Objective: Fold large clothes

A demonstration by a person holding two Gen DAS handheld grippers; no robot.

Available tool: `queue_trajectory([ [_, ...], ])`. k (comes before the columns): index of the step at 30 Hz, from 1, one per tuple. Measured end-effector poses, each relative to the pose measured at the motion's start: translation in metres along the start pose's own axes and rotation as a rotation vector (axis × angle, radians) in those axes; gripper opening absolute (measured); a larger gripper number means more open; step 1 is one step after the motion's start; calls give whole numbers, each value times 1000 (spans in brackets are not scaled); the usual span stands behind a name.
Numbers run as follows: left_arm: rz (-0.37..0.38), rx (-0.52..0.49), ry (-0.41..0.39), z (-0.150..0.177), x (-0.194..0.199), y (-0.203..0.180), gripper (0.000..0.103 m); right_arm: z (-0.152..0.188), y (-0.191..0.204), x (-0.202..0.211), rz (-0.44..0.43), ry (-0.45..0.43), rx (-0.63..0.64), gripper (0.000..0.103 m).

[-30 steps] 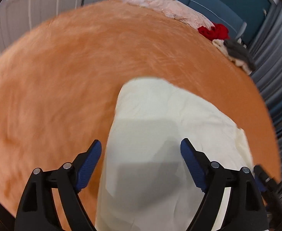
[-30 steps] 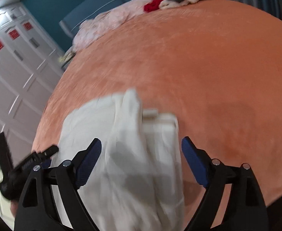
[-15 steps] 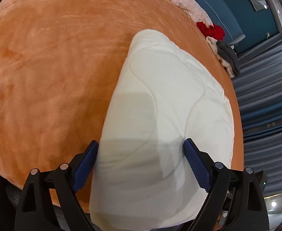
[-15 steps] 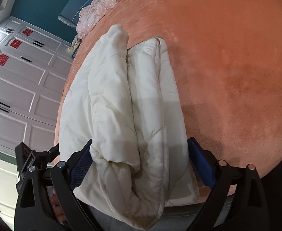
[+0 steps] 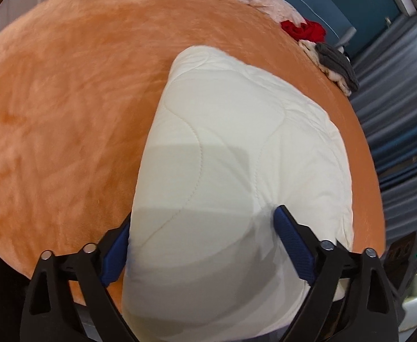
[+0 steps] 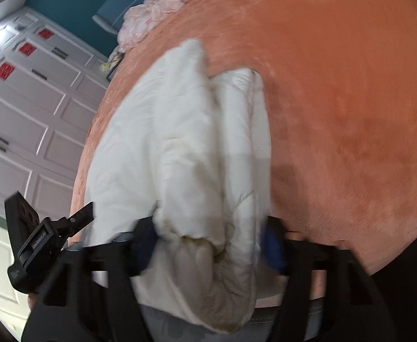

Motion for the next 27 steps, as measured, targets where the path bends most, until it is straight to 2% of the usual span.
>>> queue_trajectory([
  [3, -34, -65, -43, -2, 15, -10, 73, -3, 12, 7, 46, -9, 58, 34],
  [6, -49, -119, -85, -8, 34, -20, 63, -8, 21, 16, 85, -32, 95, 32],
  [9, -44, -151, -120, -14, 53, -29, 58, -16, 31, 33, 88, -72, 113, 31],
  [18, -3, -215, -228, -29, 108, -63, 54, -33, 58, 81, 71, -169, 177, 30],
  [27, 76, -242, -357, -42, 174, -86, 52, -50, 100, 134, 40, -285, 271, 30],
])
Point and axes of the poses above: each gripper's, at about its wrist camera, not at the fingertips, and x roughly against the way its jaws point, y to its left, z to its underside, the point moved 8 cm from there along -x, roughly the way its jaws point, and after that the axes turned 10 degrees about -z, right-handed, at the moved point
